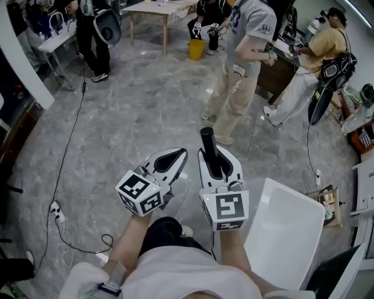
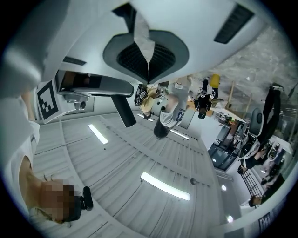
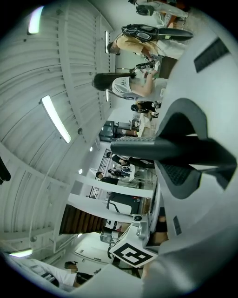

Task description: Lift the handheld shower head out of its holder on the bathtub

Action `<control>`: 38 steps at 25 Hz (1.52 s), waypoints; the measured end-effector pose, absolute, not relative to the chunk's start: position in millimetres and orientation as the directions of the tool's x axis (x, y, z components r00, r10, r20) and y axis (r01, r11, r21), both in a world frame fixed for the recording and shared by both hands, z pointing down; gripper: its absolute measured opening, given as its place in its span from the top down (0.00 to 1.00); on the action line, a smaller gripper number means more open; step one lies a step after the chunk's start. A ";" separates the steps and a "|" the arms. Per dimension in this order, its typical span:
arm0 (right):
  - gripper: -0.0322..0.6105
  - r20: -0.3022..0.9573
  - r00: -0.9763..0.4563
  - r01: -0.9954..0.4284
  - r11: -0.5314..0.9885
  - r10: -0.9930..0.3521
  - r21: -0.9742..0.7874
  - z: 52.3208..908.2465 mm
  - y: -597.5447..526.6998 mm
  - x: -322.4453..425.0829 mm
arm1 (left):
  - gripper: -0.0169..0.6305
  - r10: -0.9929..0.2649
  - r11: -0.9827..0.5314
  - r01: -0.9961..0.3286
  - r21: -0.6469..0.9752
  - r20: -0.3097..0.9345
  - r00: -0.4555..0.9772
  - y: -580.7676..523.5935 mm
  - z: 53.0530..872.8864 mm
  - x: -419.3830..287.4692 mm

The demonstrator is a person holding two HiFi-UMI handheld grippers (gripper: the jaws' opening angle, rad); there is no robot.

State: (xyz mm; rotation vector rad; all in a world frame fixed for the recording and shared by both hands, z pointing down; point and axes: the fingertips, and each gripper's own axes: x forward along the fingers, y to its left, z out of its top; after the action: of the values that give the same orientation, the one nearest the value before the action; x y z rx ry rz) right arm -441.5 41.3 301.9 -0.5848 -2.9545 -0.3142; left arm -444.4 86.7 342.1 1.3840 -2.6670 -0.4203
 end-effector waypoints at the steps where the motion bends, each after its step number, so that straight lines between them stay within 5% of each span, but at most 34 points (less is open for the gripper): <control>1: 0.76 0.149 -0.914 0.401 0.899 0.378 0.178 301.4 47.9 -442.2 | 0.96 -0.808 0.554 -0.779 0.294 -0.032 -0.588 91.5 342.3 -445.0; 14: 0.76 0.165 -0.852 0.519 0.846 0.497 0.127 300.4 98.7 -450.0 | 0.96 -0.764 0.602 -0.734 0.314 -0.040 -0.644 119.3 340.8 -455.6; 38: 0.76 0.157 -0.872 0.484 0.866 0.464 0.129 299.0 89.4 -442.4 | 0.96 -0.775 0.590 -0.744 0.313 -0.040 -0.631 119.9 341.5 -446.2</control>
State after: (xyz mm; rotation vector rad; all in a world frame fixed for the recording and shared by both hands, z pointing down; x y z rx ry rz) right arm -442.4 89.4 299.0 -0.7437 -2.9173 -0.2486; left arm -446.2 119.9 341.5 1.2989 -2.7101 -0.4620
